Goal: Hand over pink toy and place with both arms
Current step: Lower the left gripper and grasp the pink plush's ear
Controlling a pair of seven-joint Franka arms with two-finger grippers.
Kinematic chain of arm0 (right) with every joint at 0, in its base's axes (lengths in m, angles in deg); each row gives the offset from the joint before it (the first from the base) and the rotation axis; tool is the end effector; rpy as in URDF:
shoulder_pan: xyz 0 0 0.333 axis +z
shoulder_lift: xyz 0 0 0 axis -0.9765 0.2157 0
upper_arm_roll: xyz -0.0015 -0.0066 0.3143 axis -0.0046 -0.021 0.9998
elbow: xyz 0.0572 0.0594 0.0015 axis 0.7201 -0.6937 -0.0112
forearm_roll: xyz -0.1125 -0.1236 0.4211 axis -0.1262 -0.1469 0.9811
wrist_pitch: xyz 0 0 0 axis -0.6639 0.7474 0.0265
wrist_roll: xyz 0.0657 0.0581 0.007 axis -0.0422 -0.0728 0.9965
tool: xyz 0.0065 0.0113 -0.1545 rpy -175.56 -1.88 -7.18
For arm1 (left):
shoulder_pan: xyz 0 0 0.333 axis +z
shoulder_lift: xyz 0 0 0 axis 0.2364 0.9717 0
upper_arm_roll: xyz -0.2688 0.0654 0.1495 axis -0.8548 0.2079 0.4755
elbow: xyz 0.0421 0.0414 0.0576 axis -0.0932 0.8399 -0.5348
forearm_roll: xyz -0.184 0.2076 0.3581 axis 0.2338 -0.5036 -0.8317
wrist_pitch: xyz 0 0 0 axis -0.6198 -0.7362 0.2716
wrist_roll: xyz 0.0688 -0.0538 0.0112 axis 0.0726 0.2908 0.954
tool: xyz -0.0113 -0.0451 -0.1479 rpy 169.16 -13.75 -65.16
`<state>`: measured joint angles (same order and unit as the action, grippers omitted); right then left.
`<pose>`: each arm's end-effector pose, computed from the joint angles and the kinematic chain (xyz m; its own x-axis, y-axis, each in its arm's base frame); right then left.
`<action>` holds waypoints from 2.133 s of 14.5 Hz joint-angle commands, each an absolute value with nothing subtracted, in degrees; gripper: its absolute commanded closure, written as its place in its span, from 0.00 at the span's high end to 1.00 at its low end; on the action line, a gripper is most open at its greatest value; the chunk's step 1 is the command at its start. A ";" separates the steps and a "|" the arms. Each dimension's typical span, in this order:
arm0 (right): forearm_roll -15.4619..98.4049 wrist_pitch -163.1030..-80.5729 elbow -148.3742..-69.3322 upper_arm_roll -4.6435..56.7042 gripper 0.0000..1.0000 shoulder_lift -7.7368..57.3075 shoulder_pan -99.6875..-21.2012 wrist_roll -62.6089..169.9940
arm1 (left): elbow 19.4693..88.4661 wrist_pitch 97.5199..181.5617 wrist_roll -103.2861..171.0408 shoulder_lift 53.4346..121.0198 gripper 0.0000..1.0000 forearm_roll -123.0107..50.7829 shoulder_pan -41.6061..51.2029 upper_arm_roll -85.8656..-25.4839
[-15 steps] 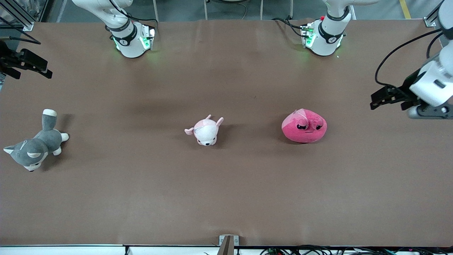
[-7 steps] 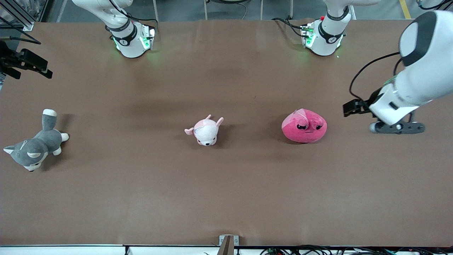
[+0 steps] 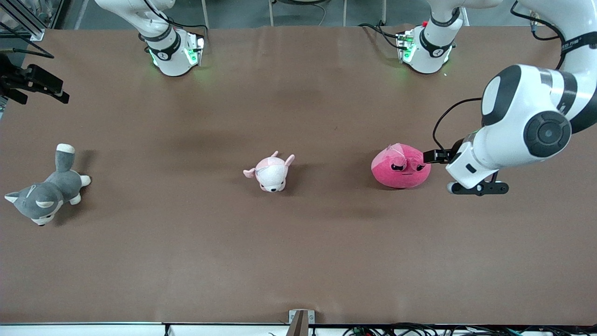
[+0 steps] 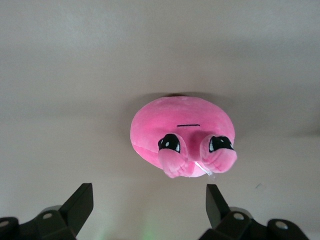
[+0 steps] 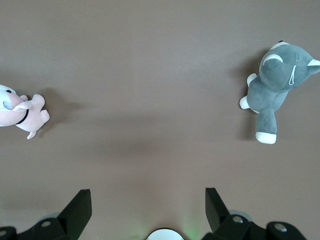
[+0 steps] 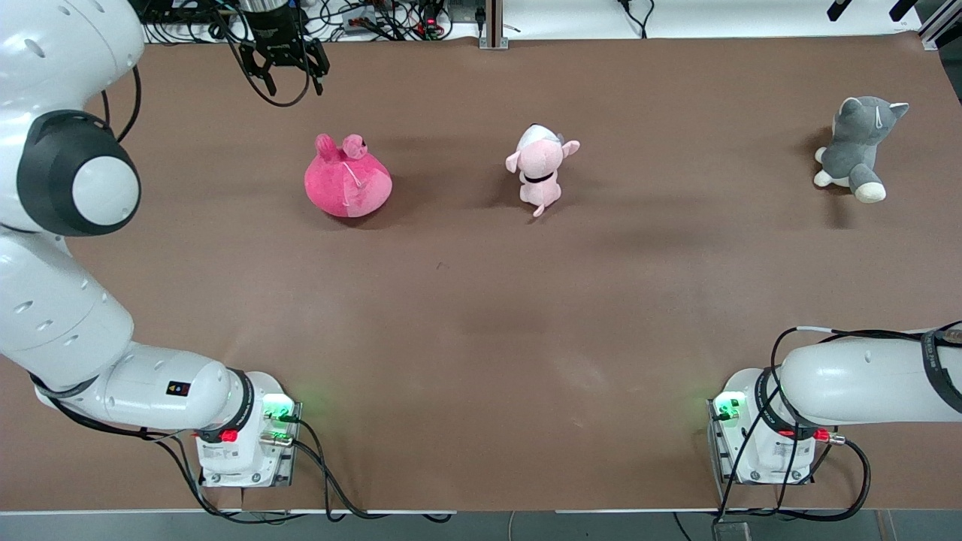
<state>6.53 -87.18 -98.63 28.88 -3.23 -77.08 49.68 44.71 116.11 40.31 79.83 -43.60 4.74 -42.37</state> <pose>0.5708 -0.0164 0.6210 0.9982 -0.0135 -0.0581 -0.0158 -0.9991 -0.0390 0.6505 -0.1606 0.3712 0.9647 -0.0100 -0.2633 -0.0123 -0.9999 -0.0072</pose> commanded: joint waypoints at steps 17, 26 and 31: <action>7.09 -87.43 -100.18 29.28 1.00 -4.57 -77.98 49.89 | 47.42 115.37 44.74 87.18 0.95 -42.91 3.04 -42.62; 7.00 -87.34 -100.18 29.28 1.00 -4.48 -78.07 49.89 | 48.39 115.28 45.27 86.92 0.36 -42.91 3.21 -42.71; 6.74 -87.34 -98.78 29.19 1.00 -4.22 -78.07 49.72 | 47.86 114.14 45.27 86.40 0.08 -42.82 3.12 -42.71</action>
<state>6.53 -87.19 -98.57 28.74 -3.23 -77.13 49.68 47.45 115.26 44.56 88.13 -43.60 3.06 -42.58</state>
